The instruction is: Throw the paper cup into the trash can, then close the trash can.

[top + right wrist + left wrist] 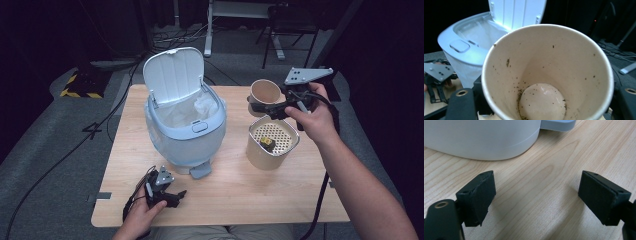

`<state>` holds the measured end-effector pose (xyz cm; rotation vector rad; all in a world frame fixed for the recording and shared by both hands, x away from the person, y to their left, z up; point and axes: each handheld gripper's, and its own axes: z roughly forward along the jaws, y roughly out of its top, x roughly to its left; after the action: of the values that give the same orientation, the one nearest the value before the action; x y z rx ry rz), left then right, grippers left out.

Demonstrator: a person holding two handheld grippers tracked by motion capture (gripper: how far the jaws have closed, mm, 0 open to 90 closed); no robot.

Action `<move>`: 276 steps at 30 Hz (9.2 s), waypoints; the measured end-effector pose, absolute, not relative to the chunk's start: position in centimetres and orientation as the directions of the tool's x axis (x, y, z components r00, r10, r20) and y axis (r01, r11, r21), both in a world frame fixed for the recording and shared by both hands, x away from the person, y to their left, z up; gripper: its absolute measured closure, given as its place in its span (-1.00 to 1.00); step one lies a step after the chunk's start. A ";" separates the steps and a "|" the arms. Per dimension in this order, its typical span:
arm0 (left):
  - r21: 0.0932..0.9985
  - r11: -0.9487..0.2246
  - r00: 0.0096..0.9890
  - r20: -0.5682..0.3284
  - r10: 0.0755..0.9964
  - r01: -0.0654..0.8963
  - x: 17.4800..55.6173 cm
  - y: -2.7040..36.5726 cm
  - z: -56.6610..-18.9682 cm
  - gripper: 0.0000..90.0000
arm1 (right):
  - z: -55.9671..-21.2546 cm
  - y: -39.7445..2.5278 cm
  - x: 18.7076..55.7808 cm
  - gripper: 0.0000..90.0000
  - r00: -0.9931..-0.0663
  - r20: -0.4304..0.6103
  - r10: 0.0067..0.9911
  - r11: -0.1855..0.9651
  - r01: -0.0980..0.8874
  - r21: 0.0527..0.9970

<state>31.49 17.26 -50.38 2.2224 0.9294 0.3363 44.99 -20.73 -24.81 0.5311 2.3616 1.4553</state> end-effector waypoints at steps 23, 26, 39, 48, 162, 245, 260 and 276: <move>0.689 -0.499 0.708 -0.029 0.706 0.526 31.5 17.2 -50.4 -0.67 | -22.4 -13.5 46.3 -0.44 -0.922 -0.025 0.387 0.361 0.127 0.924; 0.687 -0.499 0.708 -0.032 0.705 0.528 31.5 17.2 -50.4 -0.67 | -22.3 -12.3 46.6 -0.44 -0.923 -0.027 0.384 0.344 0.116 0.932; 0.687 -0.499 0.707 -0.030 0.706 0.528 31.5 17.2 -50.4 -0.67 | -23.4 -6.7 47.1 -0.44 -0.944 -0.003 0.330 0.373 0.128 0.919; 0.688 -0.499 0.707 -0.030 0.706 0.527 31.5 17.2 -50.4 -0.67 | -24.6 -4.2 47.8 -0.44 -0.955 0.019 0.297 0.452 0.158 0.878; 0.691 -0.515 0.721 -0.013 0.693 0.507 31.5 19.5 -50.0 -0.57 | -49.1 -31.7 34.9 -0.58 -0.724 -0.048 0.688 0.528 0.453 0.719; 0.968 -0.137 0.688 -0.046 0.724 0.209 42.4 26.8 -23.8 -0.29 | -50.4 -31.8 35.4 -0.66 -0.695 -0.002 0.719 0.473 0.486 0.735; 0.969 -0.120 0.743 -0.083 0.664 0.215 43.3 25.6 -23.2 -0.15 | -50.4 -31.8 35.4 -0.66 -0.695 -0.002 0.719 0.472 0.486 0.735; 0.954 -0.230 0.833 -0.036 0.553 0.194 39.8 22.9 -24.4 -0.21 | -50.4 -31.8 35.4 -0.66 -0.695 -0.002 0.719 0.473 0.487 0.735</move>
<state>39.81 22.92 -24.36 1.8027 0.5698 0.3688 35.43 -31.77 -50.42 1.0227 2.4135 1.0550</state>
